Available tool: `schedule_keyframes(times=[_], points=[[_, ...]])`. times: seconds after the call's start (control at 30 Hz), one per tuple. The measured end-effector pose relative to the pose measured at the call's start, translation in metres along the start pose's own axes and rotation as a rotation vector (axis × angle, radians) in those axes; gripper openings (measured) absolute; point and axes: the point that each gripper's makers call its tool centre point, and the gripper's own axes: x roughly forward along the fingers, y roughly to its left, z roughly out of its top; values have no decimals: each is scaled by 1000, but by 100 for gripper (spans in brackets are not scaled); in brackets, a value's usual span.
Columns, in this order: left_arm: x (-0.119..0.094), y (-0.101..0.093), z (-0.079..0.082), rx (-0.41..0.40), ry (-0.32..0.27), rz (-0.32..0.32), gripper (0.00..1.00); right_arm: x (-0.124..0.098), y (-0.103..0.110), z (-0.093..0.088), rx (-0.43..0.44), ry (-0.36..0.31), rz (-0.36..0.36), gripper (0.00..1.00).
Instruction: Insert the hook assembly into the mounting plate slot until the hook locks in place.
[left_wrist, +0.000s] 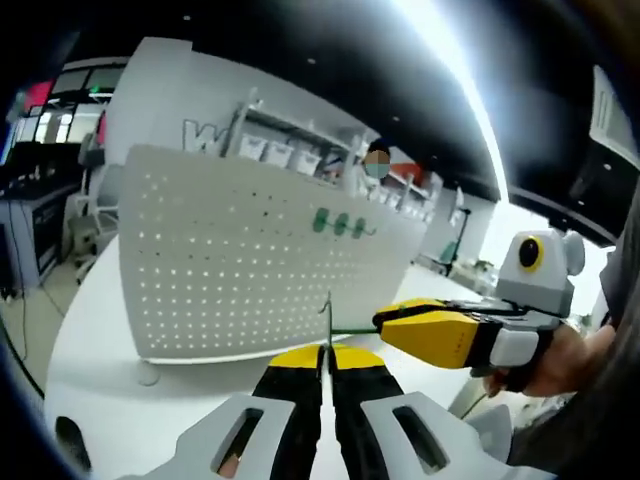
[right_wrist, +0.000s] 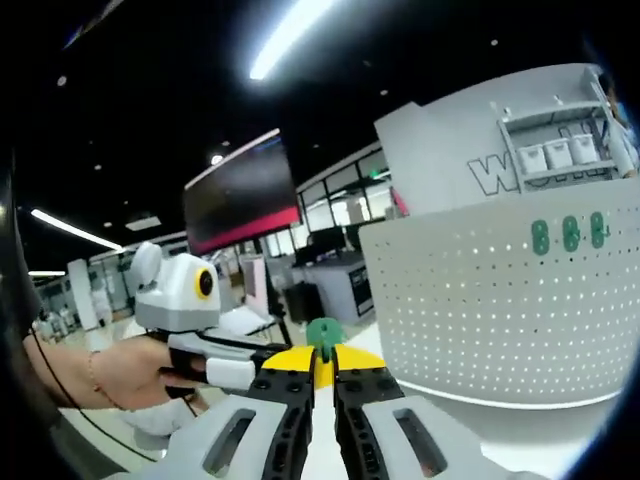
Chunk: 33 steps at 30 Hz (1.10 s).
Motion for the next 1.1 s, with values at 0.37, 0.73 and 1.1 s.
schedule_keyframes(times=[0.37,0.73,1.1], points=[[2,-10,7,176,-3,17,1,5,1,5,18,-8,-5,7],[4,-21,7,239,-19,-12,1,4,-3,3,94,-30,-12,2],[7,-23,3,207,-6,-31,2,-1,-7,1,136,-35,-42,0]])
